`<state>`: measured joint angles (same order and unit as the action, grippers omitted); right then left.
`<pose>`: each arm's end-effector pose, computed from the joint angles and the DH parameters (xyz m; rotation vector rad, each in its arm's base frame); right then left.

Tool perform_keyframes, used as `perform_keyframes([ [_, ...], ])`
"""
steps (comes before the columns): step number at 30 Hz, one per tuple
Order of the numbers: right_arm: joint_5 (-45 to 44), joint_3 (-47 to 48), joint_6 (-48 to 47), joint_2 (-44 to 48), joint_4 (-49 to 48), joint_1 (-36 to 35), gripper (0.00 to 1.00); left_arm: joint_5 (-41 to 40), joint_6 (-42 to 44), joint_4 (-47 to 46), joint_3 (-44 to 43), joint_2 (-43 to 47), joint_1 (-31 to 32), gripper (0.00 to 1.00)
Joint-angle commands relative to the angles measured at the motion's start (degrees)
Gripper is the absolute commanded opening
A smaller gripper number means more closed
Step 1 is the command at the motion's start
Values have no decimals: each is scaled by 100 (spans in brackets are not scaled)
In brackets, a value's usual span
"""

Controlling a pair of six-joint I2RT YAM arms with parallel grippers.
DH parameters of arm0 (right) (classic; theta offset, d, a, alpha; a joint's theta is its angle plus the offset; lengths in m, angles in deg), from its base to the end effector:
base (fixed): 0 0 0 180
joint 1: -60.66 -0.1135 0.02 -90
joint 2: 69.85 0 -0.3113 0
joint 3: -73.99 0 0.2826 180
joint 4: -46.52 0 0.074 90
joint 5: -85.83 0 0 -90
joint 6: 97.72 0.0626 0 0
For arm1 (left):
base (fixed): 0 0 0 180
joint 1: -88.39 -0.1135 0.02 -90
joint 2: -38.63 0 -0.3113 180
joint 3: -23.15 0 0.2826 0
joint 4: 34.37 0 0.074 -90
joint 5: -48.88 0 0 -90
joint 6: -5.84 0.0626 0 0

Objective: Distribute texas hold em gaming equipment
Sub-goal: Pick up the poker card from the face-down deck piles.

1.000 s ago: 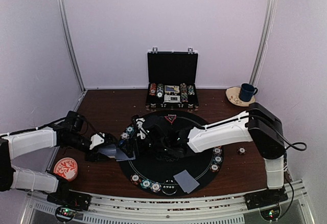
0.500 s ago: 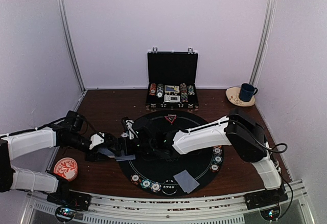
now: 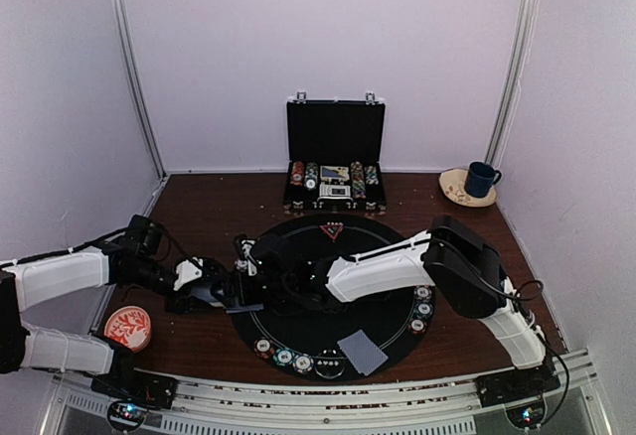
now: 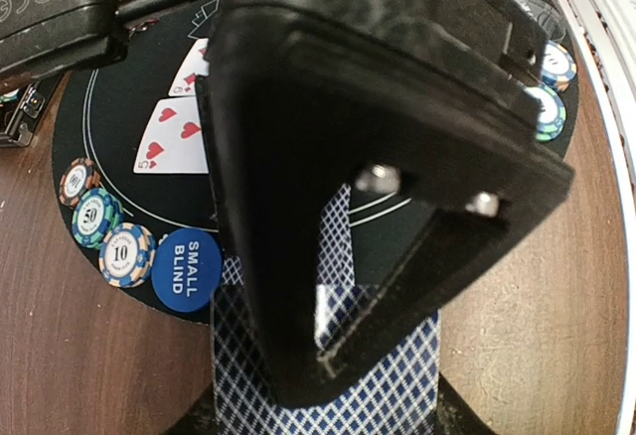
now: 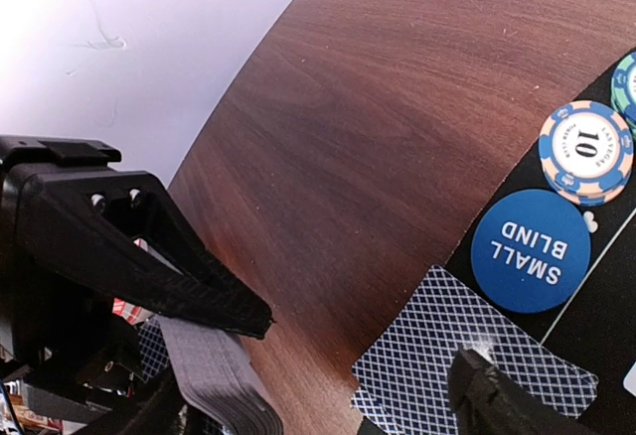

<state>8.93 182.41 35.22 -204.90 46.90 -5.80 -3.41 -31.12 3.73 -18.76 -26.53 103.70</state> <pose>0.2319 0.5678 0.1455 -0.6387 2.2595 1.3266 0.1906 -0.0919 0.1760 1.5255 1.8732 -0.5790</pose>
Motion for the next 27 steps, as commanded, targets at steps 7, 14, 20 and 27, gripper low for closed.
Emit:
perform_keyframes([
  [7,-361,-464,0,358,90,182,62,167,49,-36,-16,17,-25,11],
  [14,-104,-466,-52,400,-32,212,44,152,53,-35,-16,-5,-24,11],
  [20,500,-570,97,469,-571,193,28,149,50,-44,-26,-22,-24,11],
  [27,748,-1024,337,812,-1111,205,9,144,64,-45,-21,-38,-21,11],
])
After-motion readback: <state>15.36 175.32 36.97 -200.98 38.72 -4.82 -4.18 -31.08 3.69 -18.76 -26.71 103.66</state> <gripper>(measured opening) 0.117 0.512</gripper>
